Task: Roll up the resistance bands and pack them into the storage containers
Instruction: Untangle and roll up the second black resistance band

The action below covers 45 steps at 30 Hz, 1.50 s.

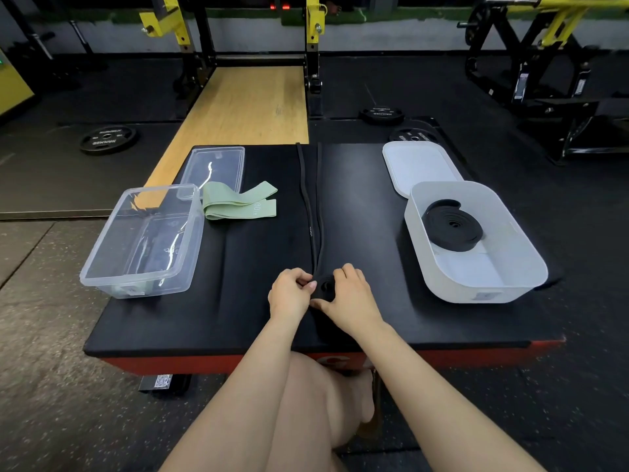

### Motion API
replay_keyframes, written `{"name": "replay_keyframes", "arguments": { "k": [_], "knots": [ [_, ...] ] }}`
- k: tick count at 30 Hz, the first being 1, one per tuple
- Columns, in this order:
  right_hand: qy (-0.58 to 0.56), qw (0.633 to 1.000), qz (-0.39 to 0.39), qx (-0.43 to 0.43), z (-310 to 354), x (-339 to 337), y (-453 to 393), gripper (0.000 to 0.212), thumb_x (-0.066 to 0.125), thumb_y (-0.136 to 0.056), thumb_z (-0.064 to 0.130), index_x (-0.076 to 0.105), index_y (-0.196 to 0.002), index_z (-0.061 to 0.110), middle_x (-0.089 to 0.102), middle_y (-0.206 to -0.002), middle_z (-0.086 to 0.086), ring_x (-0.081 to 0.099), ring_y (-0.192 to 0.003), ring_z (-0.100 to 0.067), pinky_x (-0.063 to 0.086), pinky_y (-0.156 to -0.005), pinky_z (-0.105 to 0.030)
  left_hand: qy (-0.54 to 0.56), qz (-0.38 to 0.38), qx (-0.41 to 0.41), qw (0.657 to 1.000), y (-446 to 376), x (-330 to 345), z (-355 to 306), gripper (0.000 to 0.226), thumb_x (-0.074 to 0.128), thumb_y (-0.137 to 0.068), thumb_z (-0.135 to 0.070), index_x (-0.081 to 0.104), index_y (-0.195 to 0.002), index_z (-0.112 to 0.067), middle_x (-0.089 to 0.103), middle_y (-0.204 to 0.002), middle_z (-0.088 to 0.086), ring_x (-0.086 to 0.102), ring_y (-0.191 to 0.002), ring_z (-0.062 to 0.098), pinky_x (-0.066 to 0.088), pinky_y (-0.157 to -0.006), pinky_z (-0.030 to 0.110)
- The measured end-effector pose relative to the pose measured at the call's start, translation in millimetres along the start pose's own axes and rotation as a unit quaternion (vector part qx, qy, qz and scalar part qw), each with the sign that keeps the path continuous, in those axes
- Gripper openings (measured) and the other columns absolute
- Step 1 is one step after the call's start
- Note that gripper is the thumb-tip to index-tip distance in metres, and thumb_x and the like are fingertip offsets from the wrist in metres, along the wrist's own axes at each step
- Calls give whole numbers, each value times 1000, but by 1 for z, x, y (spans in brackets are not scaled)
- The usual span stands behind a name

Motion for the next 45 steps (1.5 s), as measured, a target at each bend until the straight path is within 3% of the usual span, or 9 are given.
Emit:
{"name": "replay_keyframes", "arguments": {
  "k": [6,10,15,21,25,30,36,39,45],
  "knots": [
    [2,997,56,-53,-1,-3,-7,65,66,-81,50,48,-127,8,44,-121,-2,39,-114,-19,38,-96,-29,4,-4,15,1000,6,0,-2,24,67,-85,-19,64,-109,-14,58,-99,-4,57,-92,12,46,-94,35],
    [10,991,107,-79,0,-2,-10,71,69,-79,49,45,-134,11,44,-122,0,39,-115,-19,39,-97,-30,-9,8,32,999,9,2,-6,33,63,-88,-17,60,-121,-13,54,-113,-1,52,-95,9,44,-89,24],
    [24,983,155,-99,0,0,-11,79,71,-79,44,38,-143,11,41,-128,1,35,-120,-18,34,-102,-28,-29,4,14,999,9,-2,-2,25,54,-94,-21,63,-117,-17,57,-116,-2,56,-103,13,43,-88,25],
    [43,972,193,-125,2,2,-14,79,73,-78,39,38,-143,14,41,-130,3,35,-118,-18,33,-100,-28,-34,3,-42,999,4,-2,7,14,63,-88,-22,66,-102,-19,66,-102,-4,61,-99,15,48,-84,29],
    [48,977,181,-106,1,2,-11,81,72,-79,41,34,-145,15,38,-135,1,34,-125,-19,33,-103,-30,-92,-6,-48,995,4,-4,5,11,62,-88,-27,65,-99,-26,67,-102,-6,59,-102,17,46,-92,36],
    [33,994,103,-15,-9,-5,0,82,69,-75,55,39,-137,10,41,-130,-4,38,-125,-22,37,-100,-33,-85,-3,-56,995,2,-3,7,9,62,-88,-27,64,-97,-27,66,-104,-7,59,-102,16,46,-92,35],
    [31,999,8,-14,2,-4,7,61,58,-83,56,48,-119,9,45,-120,-3,42,-115,-20,41,-92,-30,-36,2,-17,999,3,0,0,26,63,-87,-15,62,-112,-23,63,-110,-5,57,-100,12,44,-92,31],
    [3,1000,3,-24,1,-4,7,56,60,-84,53,50,-118,10,46,-118,-2,42,-114,-19,40,-93,-29,-15,14,10,1000,4,0,-3,32,62,-87,-11,63,-117,-23,60,-115,-5,51,-92,6,43,-96,33],
    [16,998,43,-53,2,-3,0,58,63,-82,52,50,-121,10,45,-116,-1,42,-112,-19,37,-94,-28,-11,28,19,999,7,1,-5,29,60,-88,-11,65,-114,-22,58,-115,-5,54,-100,12,41,-99,36]
  ]
}}
Point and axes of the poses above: each hand's wrist, its own y-axis away from the middle knuckle, its own x-axis out of the palm, z = x × y, the point moved 9 cm from there along -y, towards the middle knuckle
